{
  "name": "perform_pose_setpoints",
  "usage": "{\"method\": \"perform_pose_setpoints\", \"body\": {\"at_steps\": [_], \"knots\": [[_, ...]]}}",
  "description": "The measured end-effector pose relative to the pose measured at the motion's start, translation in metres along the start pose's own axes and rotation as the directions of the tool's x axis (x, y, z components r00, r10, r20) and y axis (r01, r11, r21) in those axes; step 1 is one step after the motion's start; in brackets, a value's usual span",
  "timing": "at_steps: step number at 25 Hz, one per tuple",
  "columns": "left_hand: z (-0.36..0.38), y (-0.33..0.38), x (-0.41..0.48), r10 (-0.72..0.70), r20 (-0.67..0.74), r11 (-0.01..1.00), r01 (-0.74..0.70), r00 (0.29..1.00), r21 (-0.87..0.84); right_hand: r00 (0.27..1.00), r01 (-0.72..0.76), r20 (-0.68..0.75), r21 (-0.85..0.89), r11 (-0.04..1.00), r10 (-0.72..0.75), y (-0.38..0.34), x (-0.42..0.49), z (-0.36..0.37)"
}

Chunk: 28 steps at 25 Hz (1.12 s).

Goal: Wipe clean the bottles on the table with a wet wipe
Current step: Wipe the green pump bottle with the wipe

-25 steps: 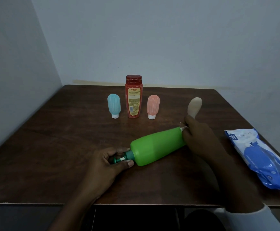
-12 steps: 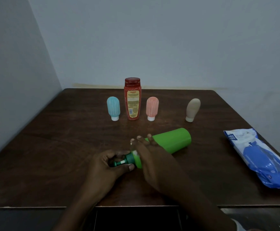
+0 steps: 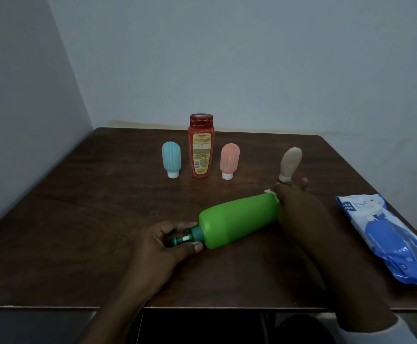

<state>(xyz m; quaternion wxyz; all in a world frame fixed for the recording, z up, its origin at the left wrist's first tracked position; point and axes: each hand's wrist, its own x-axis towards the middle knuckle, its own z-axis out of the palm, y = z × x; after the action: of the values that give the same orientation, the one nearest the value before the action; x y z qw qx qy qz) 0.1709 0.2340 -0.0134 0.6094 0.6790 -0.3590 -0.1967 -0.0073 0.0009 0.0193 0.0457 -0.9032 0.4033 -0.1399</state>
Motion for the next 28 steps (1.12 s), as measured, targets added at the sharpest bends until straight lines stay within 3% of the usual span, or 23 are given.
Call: {"method": "perform_pose_setpoints", "body": {"at_steps": [3, 5, 8, 10, 13, 16, 18, 24, 26, 28], "knots": [[0.0, 0.001, 0.0, 0.01, 0.001, 1.0, -0.01, 1.0, 0.004, 0.998, 0.048, -0.043, 0.072, 0.996, -0.045, -0.027, -0.006, 0.003], [-0.001, 0.001, 0.0, 0.007, -0.01, 1.0, -0.007, 1.0, 0.006, 0.981, 0.192, -0.047, 0.104, 0.976, -0.188, -0.059, -0.019, 0.006], [0.0, -0.003, -0.001, 0.005, -0.029, 1.0, -0.005, 1.0, 0.008, 0.883, 0.469, -0.039, 0.099, 0.877, -0.468, -0.097, -0.035, 0.021], [0.0, -0.004, -0.001, 0.004, -0.031, 1.0, -0.004, 1.0, -0.01, 0.854, 0.515, 0.012, 0.11, 0.85, -0.52, -0.103, -0.035, 0.021], [0.002, -0.002, -0.004, 0.022, -0.033, 1.0, -0.022, 0.999, 0.002, 0.882, 0.458, 0.078, 0.101, 0.883, -0.466, -0.075, -0.018, 0.013], [0.002, 0.0, -0.003, 0.033, -0.038, 0.999, -0.033, 0.999, 0.0, 0.978, 0.192, 0.054, 0.146, 0.97, -0.202, -0.031, -0.004, 0.001], [0.002, 0.0, -0.002, 0.027, -0.033, 0.999, -0.028, 0.999, -0.025, 0.995, 0.087, 0.033, 0.1, 0.991, -0.091, -0.008, -0.001, -0.007], [0.002, 0.048, 0.021, 0.091, 0.069, 0.993, -0.085, 0.994, -0.085, 0.999, 0.028, -0.036, 0.013, 1.0, -0.028, 0.021, -0.003, -0.02], [0.005, 0.076, 0.047, 0.176, 0.136, 0.982, -0.165, 0.975, -0.088, 0.996, 0.029, -0.082, 0.155, 0.987, -0.016, 0.023, -0.003, -0.024], [0.014, 0.099, 0.079, 0.264, 0.193, 0.963, -0.247, 0.945, -0.107, 0.971, 0.098, -0.24, 0.383, 0.918, -0.004, 0.018, -0.003, -0.034]]}}
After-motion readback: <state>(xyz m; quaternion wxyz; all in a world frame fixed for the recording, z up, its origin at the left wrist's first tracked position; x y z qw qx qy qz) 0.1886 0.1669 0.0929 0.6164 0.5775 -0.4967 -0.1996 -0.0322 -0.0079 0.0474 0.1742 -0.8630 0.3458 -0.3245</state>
